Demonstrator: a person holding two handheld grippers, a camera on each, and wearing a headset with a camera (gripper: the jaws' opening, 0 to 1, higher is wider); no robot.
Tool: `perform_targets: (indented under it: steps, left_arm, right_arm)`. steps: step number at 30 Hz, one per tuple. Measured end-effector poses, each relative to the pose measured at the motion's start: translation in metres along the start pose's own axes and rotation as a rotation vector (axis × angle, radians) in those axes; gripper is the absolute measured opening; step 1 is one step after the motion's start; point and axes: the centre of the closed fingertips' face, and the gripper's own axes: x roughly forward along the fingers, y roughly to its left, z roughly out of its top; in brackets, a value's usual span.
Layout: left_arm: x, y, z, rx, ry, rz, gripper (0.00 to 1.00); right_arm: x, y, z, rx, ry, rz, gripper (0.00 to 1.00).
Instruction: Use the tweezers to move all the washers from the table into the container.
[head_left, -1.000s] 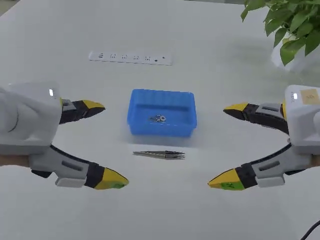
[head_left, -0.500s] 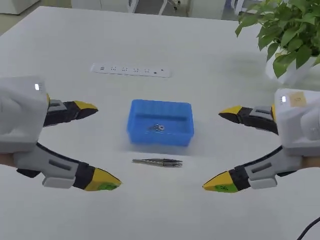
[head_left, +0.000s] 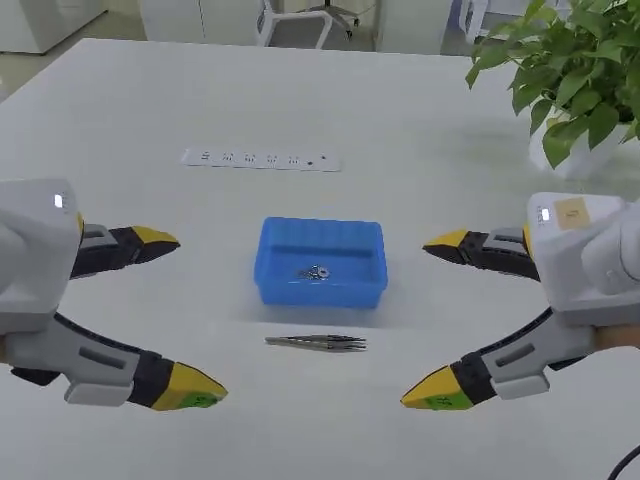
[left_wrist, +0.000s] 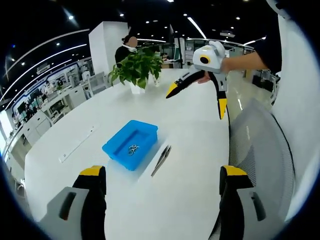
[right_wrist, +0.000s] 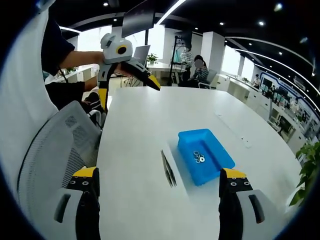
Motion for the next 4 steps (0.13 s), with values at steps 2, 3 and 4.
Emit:
perform_targets:
  steps: [2,3,4]
  left_arm:
    - [0.0,-0.0003,-0.0029,0.002,0.018,-0.002,1.0]
    - [0.0002,-0.0011,-0.004,0.005,0.026,-0.004,1.0]
    - [0.0004,-0.0016,-0.0042,0.009,0.029,-0.003,1.0]
  right_arm:
    - [-0.0015,-0.0008,-0.0023,0.002,0.008,-0.005,1.0]
    - [-0.0026,-0.0012,-0.0029,0.004,0.007,-0.007,1.0]
    - [-0.0038,-0.0015,-0.0033,0.008,0.004,-0.011,1.0]
